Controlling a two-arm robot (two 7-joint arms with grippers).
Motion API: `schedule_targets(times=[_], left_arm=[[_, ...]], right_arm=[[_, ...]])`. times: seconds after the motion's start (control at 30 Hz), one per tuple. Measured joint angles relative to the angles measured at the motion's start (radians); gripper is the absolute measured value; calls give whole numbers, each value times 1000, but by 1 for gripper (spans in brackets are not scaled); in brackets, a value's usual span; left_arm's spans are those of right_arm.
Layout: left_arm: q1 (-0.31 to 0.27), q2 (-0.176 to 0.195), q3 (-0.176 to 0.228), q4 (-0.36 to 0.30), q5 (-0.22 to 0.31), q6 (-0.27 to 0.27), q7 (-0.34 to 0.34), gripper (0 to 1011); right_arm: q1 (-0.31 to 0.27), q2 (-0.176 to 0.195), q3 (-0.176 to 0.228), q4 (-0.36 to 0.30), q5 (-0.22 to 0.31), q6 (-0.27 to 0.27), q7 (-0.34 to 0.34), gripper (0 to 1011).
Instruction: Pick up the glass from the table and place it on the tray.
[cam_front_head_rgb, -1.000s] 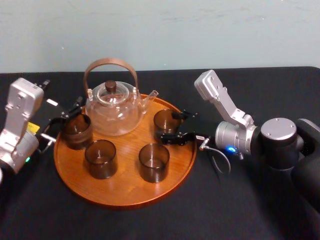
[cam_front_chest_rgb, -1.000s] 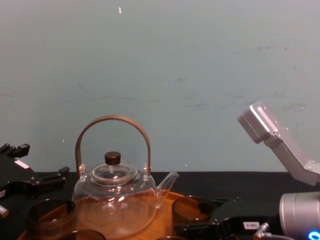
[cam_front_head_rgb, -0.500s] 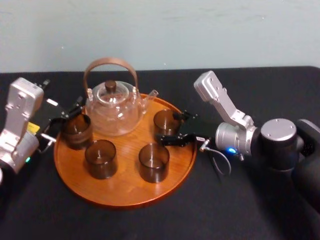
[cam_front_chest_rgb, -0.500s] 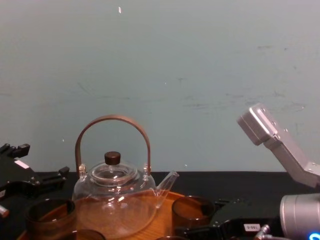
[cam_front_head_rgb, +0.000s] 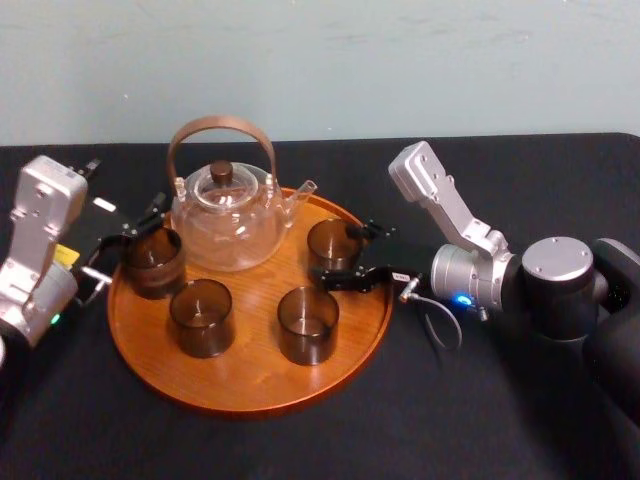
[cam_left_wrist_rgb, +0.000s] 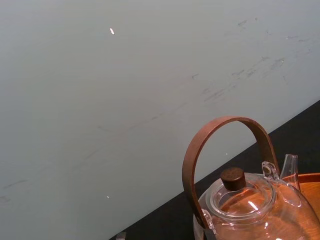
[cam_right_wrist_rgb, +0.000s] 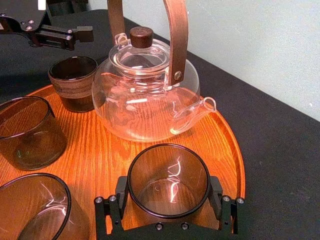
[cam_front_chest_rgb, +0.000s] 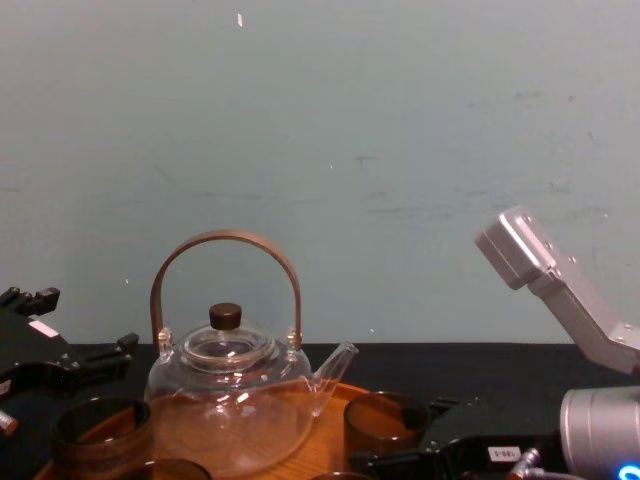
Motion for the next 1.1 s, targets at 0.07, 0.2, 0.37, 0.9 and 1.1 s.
schedule_targets(times=[0.07, 0.2, 0.37, 0.9, 1.1], left_arm=[[0, 0, 0, 0, 0, 0, 0, 1001], [0, 0, 0, 0, 0, 0, 0, 1001], [0, 0, 0, 0, 0, 0, 0, 1001], [0, 0, 0, 0, 0, 0, 0, 1001], [0, 0, 0, 0, 0, 0, 0, 1001]], right_arm=[[0, 0, 0, 0, 0, 0, 0, 1002], [-11, 10, 14, -15, 15, 0, 10, 1002], [-39, 39, 29, -59, 34, 1, 23, 1002], [-184, 204, 92, -273, 117, -29, 63, 1002], [-239, 263, 120, -333, 157, -61, 76, 1002]])
